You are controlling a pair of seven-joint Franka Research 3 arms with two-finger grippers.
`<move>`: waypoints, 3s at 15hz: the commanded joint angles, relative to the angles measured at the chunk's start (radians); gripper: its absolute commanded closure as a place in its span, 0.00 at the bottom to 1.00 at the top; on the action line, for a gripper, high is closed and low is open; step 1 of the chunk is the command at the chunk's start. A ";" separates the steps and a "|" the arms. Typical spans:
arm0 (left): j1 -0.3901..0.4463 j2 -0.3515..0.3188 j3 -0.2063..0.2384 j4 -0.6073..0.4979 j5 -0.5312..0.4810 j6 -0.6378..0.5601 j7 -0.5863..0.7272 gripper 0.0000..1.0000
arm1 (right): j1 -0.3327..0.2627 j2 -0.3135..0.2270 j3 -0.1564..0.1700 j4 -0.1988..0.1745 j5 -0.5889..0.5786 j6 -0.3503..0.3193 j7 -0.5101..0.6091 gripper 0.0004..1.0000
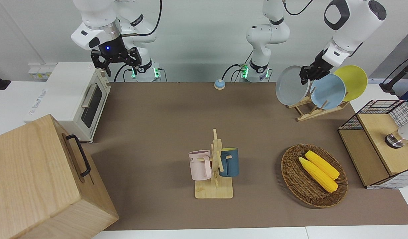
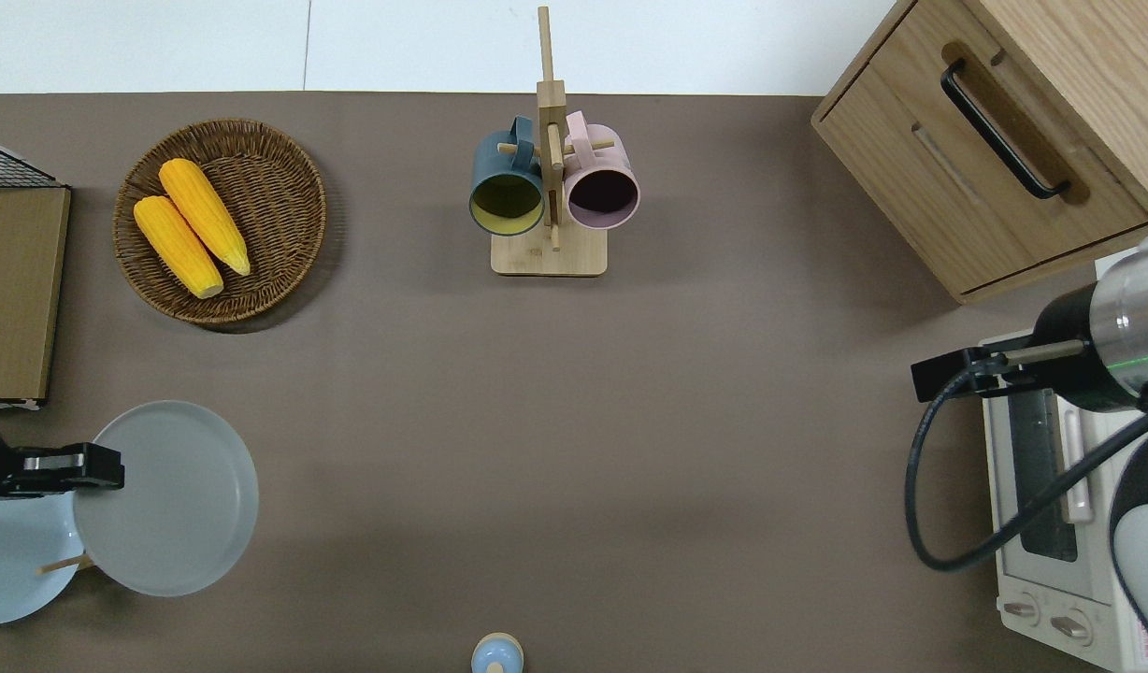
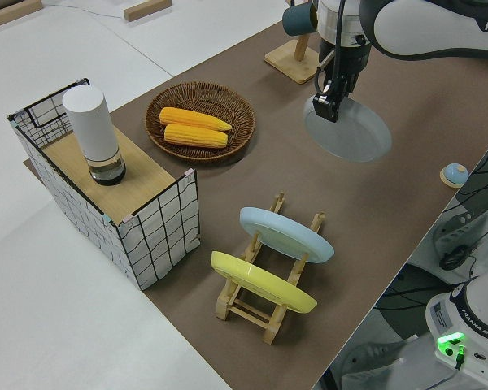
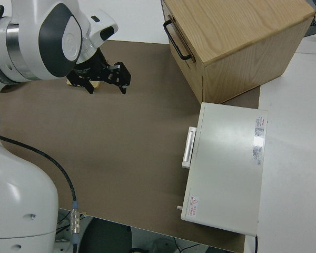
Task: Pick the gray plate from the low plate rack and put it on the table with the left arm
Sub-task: 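Carry the gray plate away from the rack and lower it onto the table, then open the left gripper and release the gray plate on the table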
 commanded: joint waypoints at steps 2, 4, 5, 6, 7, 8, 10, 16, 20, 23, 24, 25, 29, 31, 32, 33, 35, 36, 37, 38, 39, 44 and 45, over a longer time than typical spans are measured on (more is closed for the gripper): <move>-0.004 0.008 0.006 -0.038 -0.138 -0.001 0.004 1.00 | -0.010 -0.002 0.006 0.006 0.010 -0.014 0.000 0.01; -0.002 0.010 0.006 -0.062 -0.187 0.010 0.016 1.00 | -0.010 -0.002 0.006 0.006 0.010 -0.014 0.000 0.01; -0.001 0.013 0.008 -0.072 -0.201 0.013 0.037 1.00 | -0.010 -0.002 0.006 0.006 0.010 -0.014 0.000 0.01; 0.006 0.019 0.011 -0.084 -0.224 0.016 0.063 1.00 | -0.010 -0.002 0.006 0.006 0.010 -0.014 0.000 0.01; 0.009 0.025 0.017 -0.093 -0.248 0.017 0.096 1.00 | -0.010 -0.002 0.006 0.006 0.010 -0.014 0.000 0.01; 0.013 0.034 0.022 -0.104 -0.262 0.017 0.140 1.00 | -0.010 -0.002 0.006 0.006 0.010 -0.014 0.000 0.01; 0.029 0.054 0.039 -0.122 -0.293 0.017 0.240 1.00 | -0.010 -0.002 0.006 0.006 0.010 -0.014 0.000 0.01; 0.113 0.140 0.046 -0.162 -0.370 0.030 0.510 1.00 | -0.010 -0.002 0.006 0.006 0.010 -0.014 0.000 0.01; 0.096 0.143 0.046 -0.202 -0.370 0.092 0.538 1.00 | -0.010 -0.002 0.006 0.006 0.010 -0.014 0.000 0.01; 0.092 0.149 0.027 -0.233 -0.376 0.140 0.539 1.00 | -0.010 -0.002 0.006 0.006 0.010 -0.014 0.000 0.01; 0.084 0.149 0.026 -0.245 -0.376 0.154 0.539 1.00 | -0.010 -0.002 0.006 0.006 0.010 -0.014 0.000 0.01; 0.081 0.149 0.026 -0.254 -0.376 0.163 0.550 1.00 | -0.010 -0.002 0.006 0.006 0.010 -0.014 0.000 0.01; 0.079 0.151 0.025 -0.300 -0.385 0.224 0.593 1.00 | -0.010 -0.002 0.006 0.006 0.010 -0.014 0.000 0.01; 0.047 0.151 0.025 -0.323 -0.405 0.269 0.599 1.00 | -0.010 -0.002 0.006 0.006 0.010 -0.014 0.000 0.01; 0.039 0.151 0.025 -0.341 -0.407 0.289 0.601 1.00 | -0.010 -0.002 0.006 0.006 0.010 -0.014 0.000 0.01; 0.038 0.151 0.023 -0.351 -0.408 0.304 0.601 1.00 | -0.010 -0.002 0.006 0.006 0.010 -0.014 0.000 0.01; 0.021 0.151 0.019 -0.360 -0.414 0.324 0.601 1.00 | -0.010 -0.002 0.006 0.006 0.010 -0.014 0.000 0.01; 0.018 0.157 0.017 -0.362 -0.414 0.335 0.601 1.00 | -0.010 -0.002 0.006 0.006 0.010 -0.014 -0.001 0.01; 0.012 0.163 0.017 -0.363 -0.413 0.346 0.601 1.00 | -0.010 -0.002 0.006 0.006 0.010 -0.014 0.000 0.01; 0.007 0.165 0.017 -0.368 -0.414 0.355 0.602 1.00 | -0.010 -0.002 0.006 0.006 0.010 -0.014 0.000 0.01; 0.007 0.166 0.017 -0.372 -0.414 0.363 0.613 1.00 | -0.010 -0.002 0.006 0.006 0.010 -0.014 0.000 0.01; 0.003 0.163 0.017 -0.371 -0.396 0.364 0.624 1.00 | -0.010 -0.002 0.006 0.006 0.010 -0.014 0.000 0.01; 0.001 0.163 0.017 -0.371 -0.391 0.364 0.624 1.00 | -0.010 -0.002 0.006 0.006 0.010 -0.014 0.000 0.01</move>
